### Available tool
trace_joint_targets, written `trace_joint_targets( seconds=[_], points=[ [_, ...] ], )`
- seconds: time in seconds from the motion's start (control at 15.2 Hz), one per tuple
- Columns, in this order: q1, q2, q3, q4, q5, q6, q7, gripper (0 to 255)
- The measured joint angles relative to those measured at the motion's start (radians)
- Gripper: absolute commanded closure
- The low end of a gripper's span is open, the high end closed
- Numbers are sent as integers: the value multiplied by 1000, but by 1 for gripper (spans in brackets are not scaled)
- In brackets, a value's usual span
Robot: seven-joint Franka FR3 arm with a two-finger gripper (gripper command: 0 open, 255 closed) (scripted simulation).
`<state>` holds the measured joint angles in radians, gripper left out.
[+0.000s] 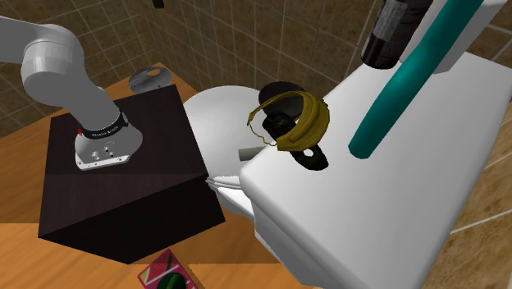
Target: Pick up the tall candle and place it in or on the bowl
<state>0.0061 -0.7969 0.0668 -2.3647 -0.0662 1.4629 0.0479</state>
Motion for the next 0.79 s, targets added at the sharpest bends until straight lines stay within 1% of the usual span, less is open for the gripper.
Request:
trace_joint_targets(
  seconds=[0.13, 0.26, 0.79],
  points=[
    [-3, 7, -6, -6, -2, 14, -2, 0],
    [-15, 24, -30, -34, -11, 62, -13, 0],
    [-70, 184, -142, -117, -41, 318, -59, 0]
  ],
)
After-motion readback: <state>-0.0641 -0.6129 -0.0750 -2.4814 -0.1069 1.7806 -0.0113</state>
